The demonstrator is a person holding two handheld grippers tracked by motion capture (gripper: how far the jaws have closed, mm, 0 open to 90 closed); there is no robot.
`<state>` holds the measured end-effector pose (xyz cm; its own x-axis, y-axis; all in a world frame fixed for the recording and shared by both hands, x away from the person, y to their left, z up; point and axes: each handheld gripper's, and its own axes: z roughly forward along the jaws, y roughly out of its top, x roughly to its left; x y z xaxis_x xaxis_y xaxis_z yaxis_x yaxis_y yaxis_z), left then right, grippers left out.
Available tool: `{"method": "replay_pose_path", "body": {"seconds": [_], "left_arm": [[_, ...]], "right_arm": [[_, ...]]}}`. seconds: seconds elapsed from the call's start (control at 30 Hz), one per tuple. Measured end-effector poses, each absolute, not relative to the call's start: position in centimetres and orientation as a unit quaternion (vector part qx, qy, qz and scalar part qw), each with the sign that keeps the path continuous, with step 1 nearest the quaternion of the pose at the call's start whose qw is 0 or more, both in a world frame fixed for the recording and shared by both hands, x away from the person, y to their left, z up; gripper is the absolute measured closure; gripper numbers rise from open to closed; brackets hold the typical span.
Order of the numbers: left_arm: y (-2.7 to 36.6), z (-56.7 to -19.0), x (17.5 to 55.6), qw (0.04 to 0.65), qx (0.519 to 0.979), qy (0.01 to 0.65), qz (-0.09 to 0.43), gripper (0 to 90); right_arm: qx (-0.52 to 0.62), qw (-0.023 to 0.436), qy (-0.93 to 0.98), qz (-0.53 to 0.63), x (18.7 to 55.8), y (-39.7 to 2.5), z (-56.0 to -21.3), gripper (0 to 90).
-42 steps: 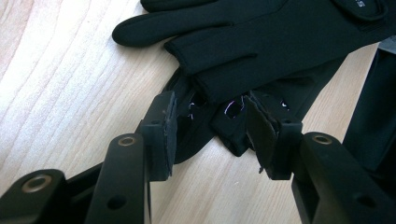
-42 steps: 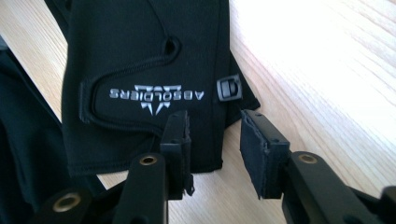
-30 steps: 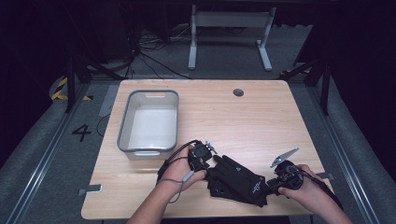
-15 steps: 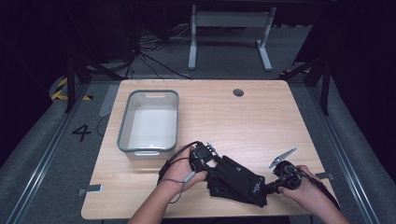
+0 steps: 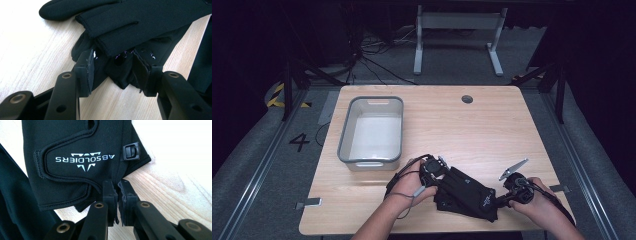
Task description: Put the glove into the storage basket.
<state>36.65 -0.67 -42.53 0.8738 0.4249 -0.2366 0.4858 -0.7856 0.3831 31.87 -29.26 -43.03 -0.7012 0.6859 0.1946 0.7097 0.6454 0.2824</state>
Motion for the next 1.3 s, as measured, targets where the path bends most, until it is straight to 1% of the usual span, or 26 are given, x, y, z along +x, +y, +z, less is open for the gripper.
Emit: {"method": "replay_pose_path", "body": {"seconds": [0.2, 0.33, 0.57, 0.67, 0.87, 1.03, 1.3], "left_arm": [[-1.2, -42.5, 36.4, 0.225, 0.945, 0.23, -0.065, 56.1], [-1.6, -42.6, 36.3, 0.216, 0.948, 0.228, -0.05, 65.7], [-1.6, -42.1, 36.2, 0.217, 0.949, 0.226, -0.025, 82.1], [-1.5, -41.9, 36.0, 0.221, 0.947, 0.232, -0.025, 86.9], [-1.5, -41.1, 35.6, 0.224, 0.949, 0.223, -0.004, 88.2], [-1.1, -40.1, 35.2, 0.238, 0.945, 0.223, 0.011, 88.4], [-0.5, -38.9, 34.2, 0.254, 0.942, 0.219, 0.02, 88.3]], "right_arm": [[-0.384, 0.032, -0.907, -0.17, 31.8, -29.2, -43.0, 84.7], [-0.383, 0.029, -0.908, -0.169, 31.8, -29.1, -43.0, 84.7], [-0.381, 0.024, -0.909, -0.167, 31.7, -29.0, -43.0, 84.8], [-0.376, 0.012, -0.912, -0.161, 31.4, -28.7, -42.8, 85.0], [-0.372, -0.002, -0.913, -0.167, 31.1, -28.6, -41.7, 85.2], [-0.371, -0.017, -0.911, -0.18, 30.9, -28.9, -40.6, 85.2], [-0.363, -0.043, -0.91, -0.196, 30.8, -29.0, -39.1, 85.2]]}}
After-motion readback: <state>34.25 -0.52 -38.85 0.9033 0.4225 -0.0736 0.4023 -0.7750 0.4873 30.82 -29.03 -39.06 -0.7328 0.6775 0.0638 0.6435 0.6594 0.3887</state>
